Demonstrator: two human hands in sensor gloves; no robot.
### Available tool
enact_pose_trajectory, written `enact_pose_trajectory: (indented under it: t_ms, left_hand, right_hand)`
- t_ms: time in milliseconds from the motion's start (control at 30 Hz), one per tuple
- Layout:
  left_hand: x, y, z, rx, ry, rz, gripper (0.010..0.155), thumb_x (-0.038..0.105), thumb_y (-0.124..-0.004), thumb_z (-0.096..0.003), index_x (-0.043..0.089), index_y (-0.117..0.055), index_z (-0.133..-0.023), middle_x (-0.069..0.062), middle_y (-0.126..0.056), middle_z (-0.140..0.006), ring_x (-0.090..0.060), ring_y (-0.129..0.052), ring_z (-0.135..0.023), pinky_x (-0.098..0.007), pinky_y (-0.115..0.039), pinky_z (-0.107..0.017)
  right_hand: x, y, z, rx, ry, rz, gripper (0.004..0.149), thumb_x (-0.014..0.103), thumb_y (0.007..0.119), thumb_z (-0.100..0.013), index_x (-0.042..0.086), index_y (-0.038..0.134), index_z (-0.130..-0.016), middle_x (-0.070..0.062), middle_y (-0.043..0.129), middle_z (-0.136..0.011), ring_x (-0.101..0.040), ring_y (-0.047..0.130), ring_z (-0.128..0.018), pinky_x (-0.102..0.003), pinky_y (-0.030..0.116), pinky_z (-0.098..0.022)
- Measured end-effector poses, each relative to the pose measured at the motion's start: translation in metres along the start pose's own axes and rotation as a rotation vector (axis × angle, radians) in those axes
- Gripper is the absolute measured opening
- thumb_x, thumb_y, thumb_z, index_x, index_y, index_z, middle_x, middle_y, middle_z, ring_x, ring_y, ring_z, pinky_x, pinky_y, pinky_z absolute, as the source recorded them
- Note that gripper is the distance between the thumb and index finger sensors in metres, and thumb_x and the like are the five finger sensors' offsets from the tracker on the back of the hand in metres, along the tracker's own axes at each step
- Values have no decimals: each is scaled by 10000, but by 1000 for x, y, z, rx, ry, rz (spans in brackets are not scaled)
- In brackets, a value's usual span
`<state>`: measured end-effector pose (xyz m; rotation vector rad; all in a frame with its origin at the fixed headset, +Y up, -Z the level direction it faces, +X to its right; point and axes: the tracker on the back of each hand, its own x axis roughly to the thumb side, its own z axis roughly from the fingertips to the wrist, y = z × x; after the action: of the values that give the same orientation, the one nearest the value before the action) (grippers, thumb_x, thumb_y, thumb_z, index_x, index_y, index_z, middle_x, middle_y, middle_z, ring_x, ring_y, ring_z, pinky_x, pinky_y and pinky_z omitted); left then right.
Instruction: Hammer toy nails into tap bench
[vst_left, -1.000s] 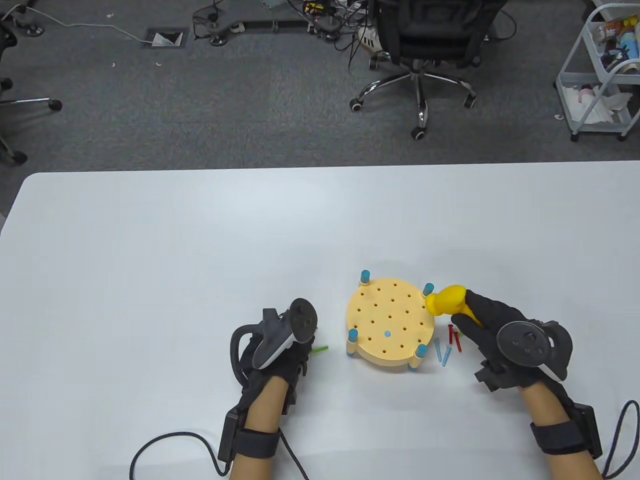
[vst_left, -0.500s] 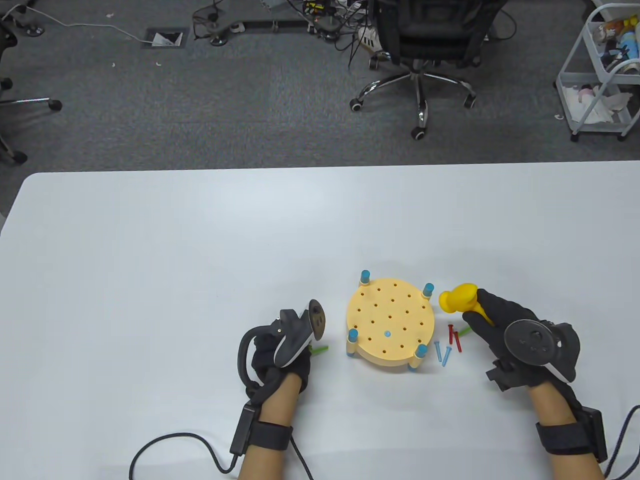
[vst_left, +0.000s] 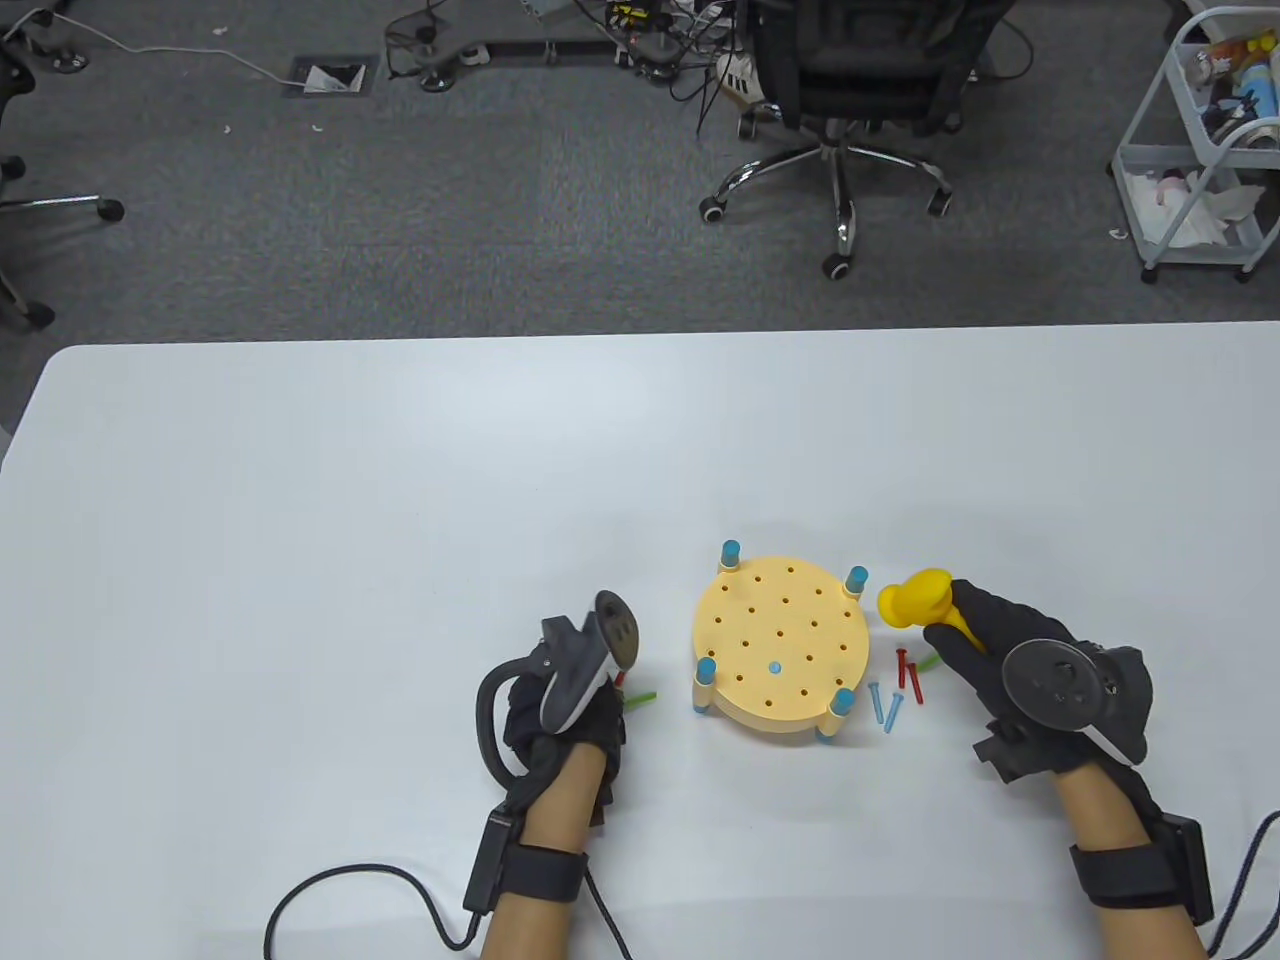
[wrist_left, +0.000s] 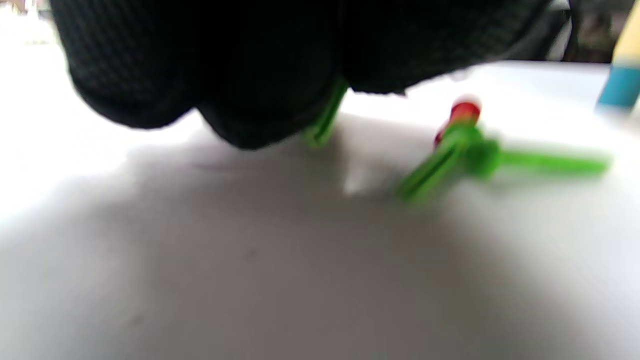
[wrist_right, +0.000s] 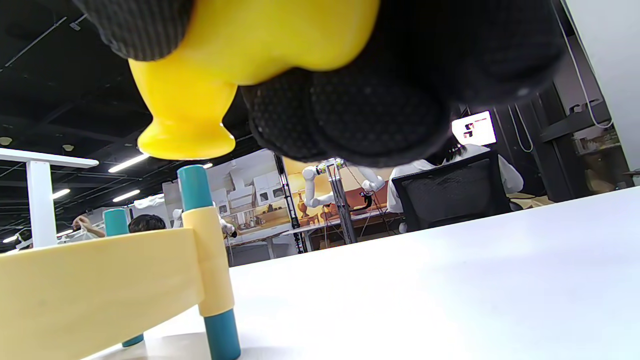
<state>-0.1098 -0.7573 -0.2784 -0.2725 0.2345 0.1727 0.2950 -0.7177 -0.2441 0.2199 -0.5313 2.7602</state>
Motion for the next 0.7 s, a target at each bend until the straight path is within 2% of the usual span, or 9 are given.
enact_pose_trajectory:
  t_ms: [100, 167, 233, 300, 400, 500, 600, 700]
  left_hand:
    - [-16, 29, 12, 88, -84, 257, 444, 289, -748, -392, 145, -847, -800, -165, -939, -593, -185, -953, -357, -390, -862, -296]
    - [-16, 46, 23, 130, -224, 398, 432, 298, -739, -403, 169, -836, -804, -157, -939, -596, -181, -953, -355, -379, -855, -292]
    - [-4, 59, 40, 217, -400, 532, 430, 314, -765, -411, 173, -824, -813, -133, -961, -578, -179, -962, -319, -357, -851, -252]
    - [18, 66, 58, 273, -543, 570, 433, 310, -799, -404, 180, -823, -817, -133, -974, -586, -178, -969, -301, -334, -846, -211]
    - [64, 66, 82, 288, -665, 426, 436, 328, -837, -390, 208, -829, -809, -114, -987, -601, -149, -968, -264, -298, -834, -157]
    - [117, 58, 92, 298, -684, 153, 427, 327, -835, -388, 224, -825, -802, -108, -981, -608, -148, -968, -285, -297, -837, -172]
    - [156, 48, 87, 263, -639, -69, 419, 325, -821, -381, 247, -818, -793, -95, -978, -618, -153, -969, -300, -302, -836, -178]
    - [176, 42, 80, 230, -625, -150, 415, 320, -826, -378, 255, -824, -788, -94, -983, -622, -162, -974, -300, -308, -835, -174]
  right_hand:
    - [-4, -2, -1, -10, 25, -30, 613, 576, 587, -406, 223, 760, -876, -6, 981, -581, -214, 1003, -360, -357, 855, -337]
    - [-6, -3, -1, -11, 42, -54, 613, 575, 588, -405, 222, 761, -876, -8, 980, -582, -214, 1003, -361, -358, 855, -337]
    - [-8, -4, -2, -15, 56, -75, 612, 575, 588, -406, 223, 760, -876, -8, 981, -581, -215, 1003, -360, -358, 855, -336]
    - [-9, -5, -3, -20, 65, -87, 613, 576, 588, -406, 223, 760, -876, -7, 980, -581, -215, 1003, -361, -358, 855, -336]
    - [-10, -6, -3, -23, 68, -100, 613, 575, 587, -407, 221, 761, -876, -9, 980, -581, -215, 1003, -360, -358, 855, -336]
    - [-10, -5, -2, -12, 64, -101, 613, 576, 587, -407, 221, 761, -876, -9, 981, -580, -215, 1003, -359, -358, 855, -336]
    - [-11, -5, -2, -3, 56, -98, 614, 576, 587, -407, 221, 762, -876, -8, 981, -581, -214, 1003, -360, -357, 855, -336]
    - [-11, -5, -2, 0, 56, -104, 614, 577, 587, -406, 222, 762, -876, -7, 981, -581, -214, 1003, -360, -357, 855, -337]
